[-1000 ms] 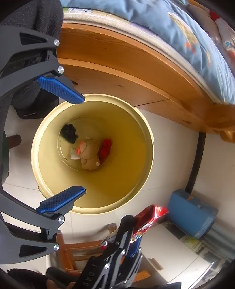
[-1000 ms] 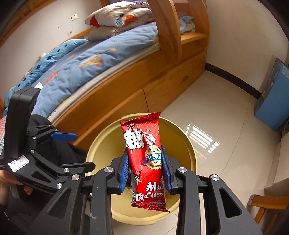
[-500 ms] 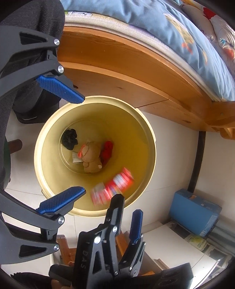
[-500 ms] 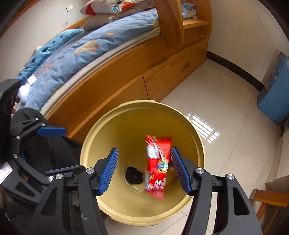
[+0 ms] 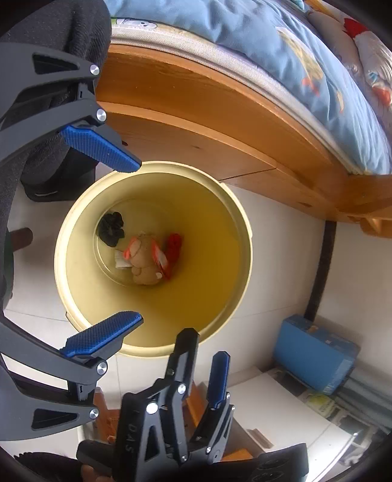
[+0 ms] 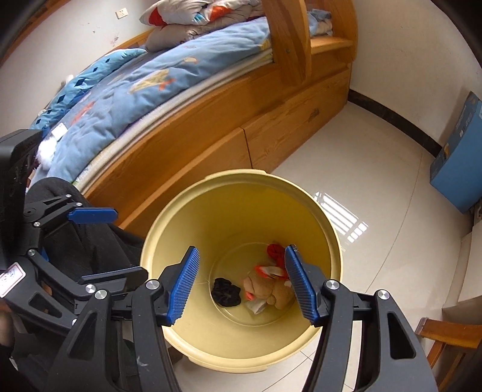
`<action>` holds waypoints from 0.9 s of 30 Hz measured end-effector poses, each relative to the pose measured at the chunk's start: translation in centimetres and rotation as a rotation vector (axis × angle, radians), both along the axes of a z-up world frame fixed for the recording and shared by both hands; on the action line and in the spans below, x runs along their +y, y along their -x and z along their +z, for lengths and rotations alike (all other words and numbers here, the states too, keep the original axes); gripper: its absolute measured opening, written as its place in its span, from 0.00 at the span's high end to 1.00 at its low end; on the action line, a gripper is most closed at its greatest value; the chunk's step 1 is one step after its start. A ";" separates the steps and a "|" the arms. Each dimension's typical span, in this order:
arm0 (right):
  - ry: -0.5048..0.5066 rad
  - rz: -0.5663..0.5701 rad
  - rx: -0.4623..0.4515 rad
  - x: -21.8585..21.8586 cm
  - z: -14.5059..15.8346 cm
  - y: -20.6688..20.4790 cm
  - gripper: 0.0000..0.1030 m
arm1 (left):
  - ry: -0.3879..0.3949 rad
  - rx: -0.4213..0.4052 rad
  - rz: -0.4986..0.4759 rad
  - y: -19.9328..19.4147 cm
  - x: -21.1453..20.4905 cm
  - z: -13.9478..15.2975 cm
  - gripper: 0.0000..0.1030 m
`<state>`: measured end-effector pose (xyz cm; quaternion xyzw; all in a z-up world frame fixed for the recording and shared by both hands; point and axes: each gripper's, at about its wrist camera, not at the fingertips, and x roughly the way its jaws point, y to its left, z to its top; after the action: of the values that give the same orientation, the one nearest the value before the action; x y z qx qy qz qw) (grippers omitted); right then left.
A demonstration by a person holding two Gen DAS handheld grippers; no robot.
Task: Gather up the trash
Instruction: 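Return both tools to the bed toward the sock and white pom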
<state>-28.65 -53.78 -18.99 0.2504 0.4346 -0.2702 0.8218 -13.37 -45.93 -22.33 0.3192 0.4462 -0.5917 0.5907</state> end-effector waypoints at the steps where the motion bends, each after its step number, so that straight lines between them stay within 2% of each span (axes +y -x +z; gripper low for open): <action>1: 0.010 0.011 -0.006 0.2 0.4 -0.2 0.43 | 0.009 0.006 0.006 -0.2 0.1 0.2 0.10; 4: 0.040 0.038 -0.029 0.6 1.8 -1.0 0.44 | 0.055 0.023 0.028 -0.8 0.9 1.4 0.10; 9: 0.095 0.097 -0.088 1.4 5.0 -3.1 0.44 | 0.151 -0.025 0.088 -2.9 3.4 4.6 0.10; 13: 0.161 0.183 -0.178 3.0 8.9 -6.3 0.44 | 0.218 -0.069 0.168 -5.8 6.2 7.7 0.10; 16: 0.190 0.256 -0.243 4.5 11.1 -8.9 0.44 | 0.271 -0.102 0.258 -8.4 9.2 10.3 0.10; 20: 0.215 0.381 -0.316 7.5 13.6 -13.7 0.44 | 0.319 -0.185 0.417 -12.1 14.1 12.9 0.06; 23: 0.217 0.470 -0.362 9.8 14.8 -17.1 0.44 | 0.325 -0.242 0.527 -14.9 17.9 13.8 0.06; 27: 0.184 0.556 -0.407 12.5 15.5 -21.3 0.44 | 0.326 -0.273 0.683 -18.6 23.1 14.5 0.05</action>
<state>-7.30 -41.27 -3.49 0.0962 0.2875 -0.0187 0.9527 5.22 -22.87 -7.78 0.1305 0.3444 -0.3765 0.8501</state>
